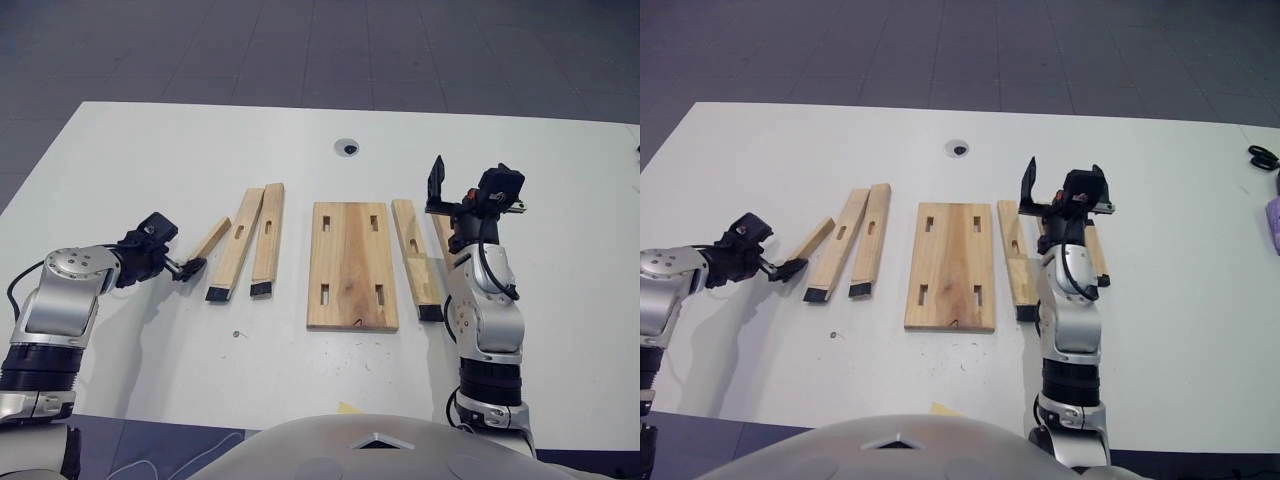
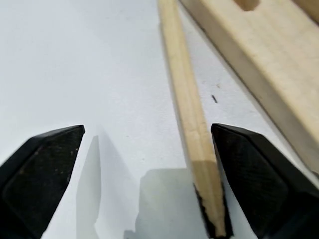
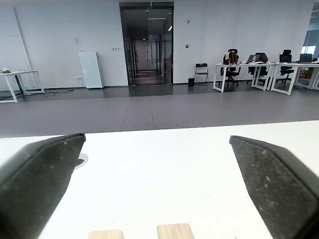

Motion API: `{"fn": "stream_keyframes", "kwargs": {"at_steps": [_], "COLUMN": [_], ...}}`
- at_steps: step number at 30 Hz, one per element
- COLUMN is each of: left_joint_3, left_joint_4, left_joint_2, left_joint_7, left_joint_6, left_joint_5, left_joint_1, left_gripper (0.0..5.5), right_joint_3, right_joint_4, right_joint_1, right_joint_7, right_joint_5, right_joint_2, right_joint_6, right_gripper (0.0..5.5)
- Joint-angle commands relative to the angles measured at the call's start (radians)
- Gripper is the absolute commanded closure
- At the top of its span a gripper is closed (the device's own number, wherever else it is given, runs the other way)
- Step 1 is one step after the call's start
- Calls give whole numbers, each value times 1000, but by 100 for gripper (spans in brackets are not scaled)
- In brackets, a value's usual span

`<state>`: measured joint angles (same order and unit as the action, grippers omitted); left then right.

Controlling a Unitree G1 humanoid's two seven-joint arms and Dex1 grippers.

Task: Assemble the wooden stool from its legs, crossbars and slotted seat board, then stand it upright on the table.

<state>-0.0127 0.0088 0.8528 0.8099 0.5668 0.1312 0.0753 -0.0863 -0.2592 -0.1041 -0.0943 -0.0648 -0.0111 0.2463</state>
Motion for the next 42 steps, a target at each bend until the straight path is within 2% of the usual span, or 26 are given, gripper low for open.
{"fn": "stream_keyframes", "kwargs": {"at_steps": [1, 6, 13, 21, 25, 28, 31, 34, 37, 40, 42], "left_joint_3": [26, 49, 95, 116, 40, -153, -302, -345, -263, -167, -146], "left_joint_4": [14, 43, 94, 143, 137, 79, -33, -159, -314, -379, -392], "left_joint_2": [15, 29, 72, 99, 16, -122, -222, -308, -353, -393, -420], "left_joint_7": [23, 55, 123, 169, 98, -42, -160, -185, -129, -114, -115], "left_joint_6": [15, -26, -88, -143, -65, 128, 311, 424, 467, 485, 496], "left_joint_5": [-13, -26, -49, -50, 28, 226, 430, 650, 784, 824, 859], "left_joint_1": [-60, -79, -94, -122, -96, 91, 314, 438, 392, 349, 332], "left_gripper": [142, 223, 367, 497, 507, 507, 507, 507, 507, 507, 507], "right_joint_3": [2, 3, 7, 21, 14, -24, -98, -170, -213, -216, -204], "right_joint_4": [-8, -3, -7, -7, 9, 21, 6, -72, -125, -125, -103], "right_joint_1": [0, -5, 14, 37, 10, -21, -87, -178, -245, -278, -290], "right_joint_7": [-4, -6, -24, -33, -20, 11, 127, 335, 438, 504, 530], "right_joint_5": [5, 6, 15, 37, 36, 0, -191, -640, -1010, -1179, -1236], "right_joint_2": [5, 7, 25, 37, 23, -4, -21, -53, -120, -197, -234], "right_joint_6": [18, 17, 7, 1, -1, -4, 42, 238, 392, 491, 544], "right_gripper": [10, 10, 10, 10, 10, 10, 10, 10, 10, 10, 10]}}
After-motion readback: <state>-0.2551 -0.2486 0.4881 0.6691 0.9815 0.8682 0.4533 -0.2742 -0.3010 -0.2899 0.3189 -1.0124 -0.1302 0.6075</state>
